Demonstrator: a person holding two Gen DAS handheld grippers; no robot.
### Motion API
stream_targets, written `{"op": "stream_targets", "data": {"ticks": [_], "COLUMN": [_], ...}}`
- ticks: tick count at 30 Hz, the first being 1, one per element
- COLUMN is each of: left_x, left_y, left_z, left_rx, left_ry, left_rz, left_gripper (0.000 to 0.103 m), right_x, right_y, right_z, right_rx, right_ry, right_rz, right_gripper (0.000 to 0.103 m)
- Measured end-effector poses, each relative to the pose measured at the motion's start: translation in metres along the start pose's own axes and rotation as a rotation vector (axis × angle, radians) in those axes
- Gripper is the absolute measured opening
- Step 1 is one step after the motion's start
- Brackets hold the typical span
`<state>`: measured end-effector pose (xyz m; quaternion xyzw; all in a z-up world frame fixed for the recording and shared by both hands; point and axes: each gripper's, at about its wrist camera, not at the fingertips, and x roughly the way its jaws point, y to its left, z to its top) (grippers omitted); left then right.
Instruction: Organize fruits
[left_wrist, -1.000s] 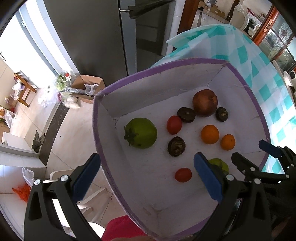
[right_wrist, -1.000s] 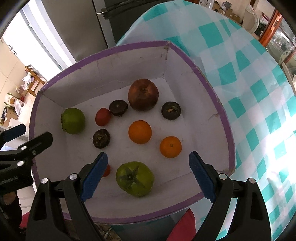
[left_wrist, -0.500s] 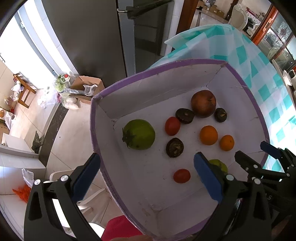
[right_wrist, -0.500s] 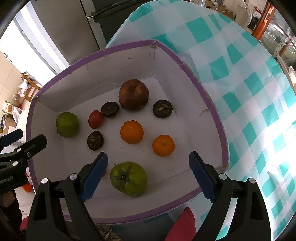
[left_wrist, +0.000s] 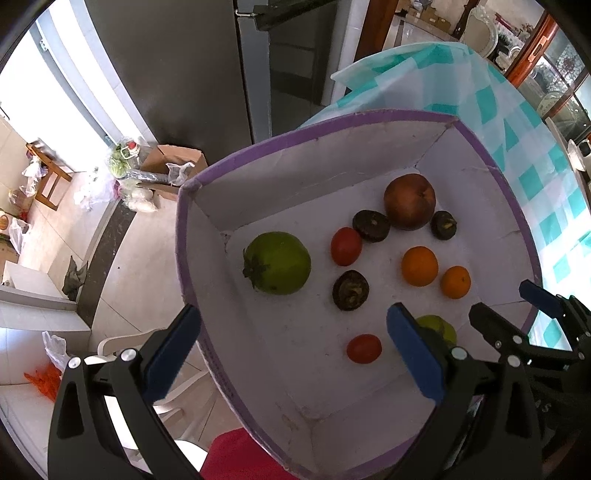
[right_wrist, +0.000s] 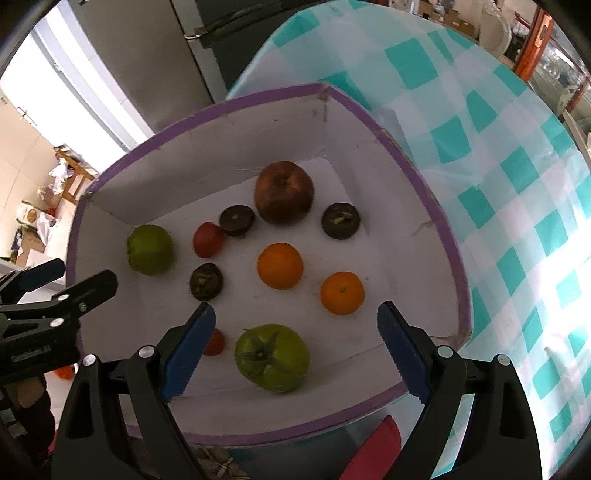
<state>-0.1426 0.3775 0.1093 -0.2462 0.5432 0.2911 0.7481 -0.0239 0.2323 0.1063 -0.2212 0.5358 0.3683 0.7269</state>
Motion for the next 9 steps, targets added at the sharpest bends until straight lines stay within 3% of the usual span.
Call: {"op": "stream_targets", "data": {"ticks": [9], "left_x": [-0.004], "left_y": [-0.006], "left_z": [-0.020], "left_rx": [-0.009], "left_ry": [0.010], "left_rz": [0.060], "left_gripper": [0.101], "right_x": [-0.019], "right_y": [-0.012], "right_z": [-0.027], "right_rx": [0.024], "right_ry": [-0.037], "right_rz": [0.031], "right_gripper": [0.087]}}
